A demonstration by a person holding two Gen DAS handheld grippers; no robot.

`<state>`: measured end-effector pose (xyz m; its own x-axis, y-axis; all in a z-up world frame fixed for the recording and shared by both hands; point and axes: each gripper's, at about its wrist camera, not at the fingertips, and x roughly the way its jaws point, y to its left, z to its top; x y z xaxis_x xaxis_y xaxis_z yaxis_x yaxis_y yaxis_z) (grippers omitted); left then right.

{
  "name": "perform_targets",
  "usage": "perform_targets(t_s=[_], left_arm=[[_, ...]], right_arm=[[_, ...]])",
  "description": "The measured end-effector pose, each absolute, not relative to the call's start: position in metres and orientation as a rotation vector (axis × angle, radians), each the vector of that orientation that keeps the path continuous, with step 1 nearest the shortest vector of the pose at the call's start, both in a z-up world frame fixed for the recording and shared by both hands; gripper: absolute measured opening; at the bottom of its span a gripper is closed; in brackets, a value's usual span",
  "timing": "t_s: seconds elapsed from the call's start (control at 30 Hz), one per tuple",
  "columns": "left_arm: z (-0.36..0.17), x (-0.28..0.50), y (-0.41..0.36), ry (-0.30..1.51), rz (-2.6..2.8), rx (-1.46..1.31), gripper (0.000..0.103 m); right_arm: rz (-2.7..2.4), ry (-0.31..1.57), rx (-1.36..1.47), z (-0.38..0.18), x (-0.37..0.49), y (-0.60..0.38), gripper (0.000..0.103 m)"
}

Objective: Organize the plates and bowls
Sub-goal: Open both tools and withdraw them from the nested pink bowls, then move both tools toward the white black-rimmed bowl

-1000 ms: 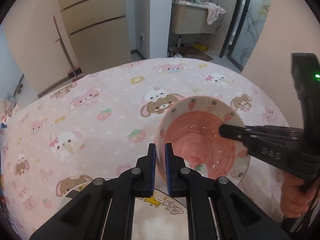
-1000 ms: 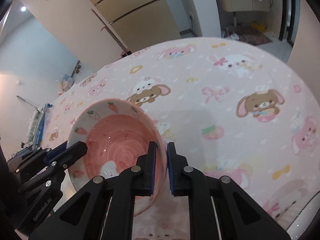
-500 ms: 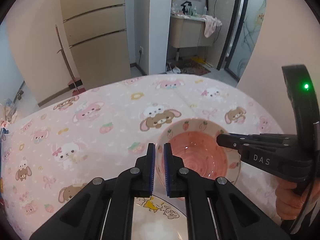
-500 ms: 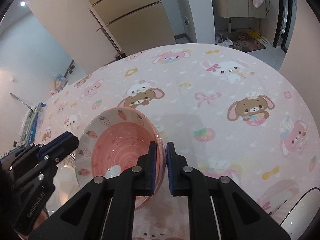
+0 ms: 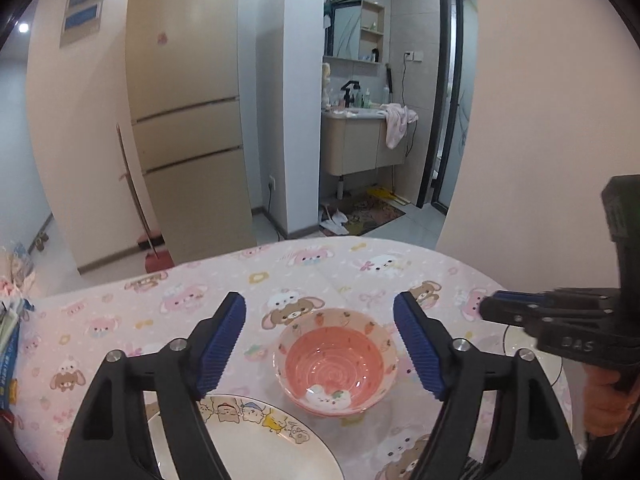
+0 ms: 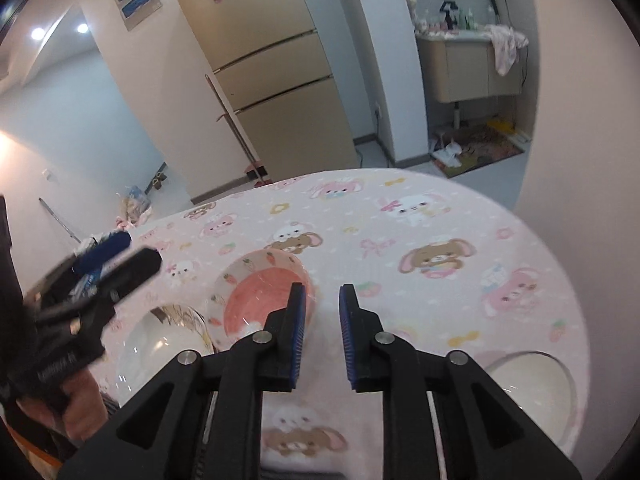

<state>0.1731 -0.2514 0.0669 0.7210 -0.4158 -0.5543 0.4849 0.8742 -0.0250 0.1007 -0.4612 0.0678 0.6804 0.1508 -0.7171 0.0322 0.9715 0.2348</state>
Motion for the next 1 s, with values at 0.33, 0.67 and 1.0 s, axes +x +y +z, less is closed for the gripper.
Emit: perform_targets(t_s=[0.33, 0.67, 1.0], left_arm=[[0.081, 0.121, -0.295, 0.553, -0.617, 0.203, 0.085], [0.055, 0.099, -0.35, 0.651, -0.586, 0.127, 0.086], [-0.004, 0.127, -0.409, 0.876, -0.629, 0.148, 0.085]], right_arm=[[-0.034, 0.818, 0.264, 0.084, 0.024, -0.527, 0.029], [-0.11, 0.785, 0.336, 0.077, -0.014, -0.57, 0.031], [-0.244, 0.871, 0.355, 0.028, -0.015, -0.613, 0.031]])
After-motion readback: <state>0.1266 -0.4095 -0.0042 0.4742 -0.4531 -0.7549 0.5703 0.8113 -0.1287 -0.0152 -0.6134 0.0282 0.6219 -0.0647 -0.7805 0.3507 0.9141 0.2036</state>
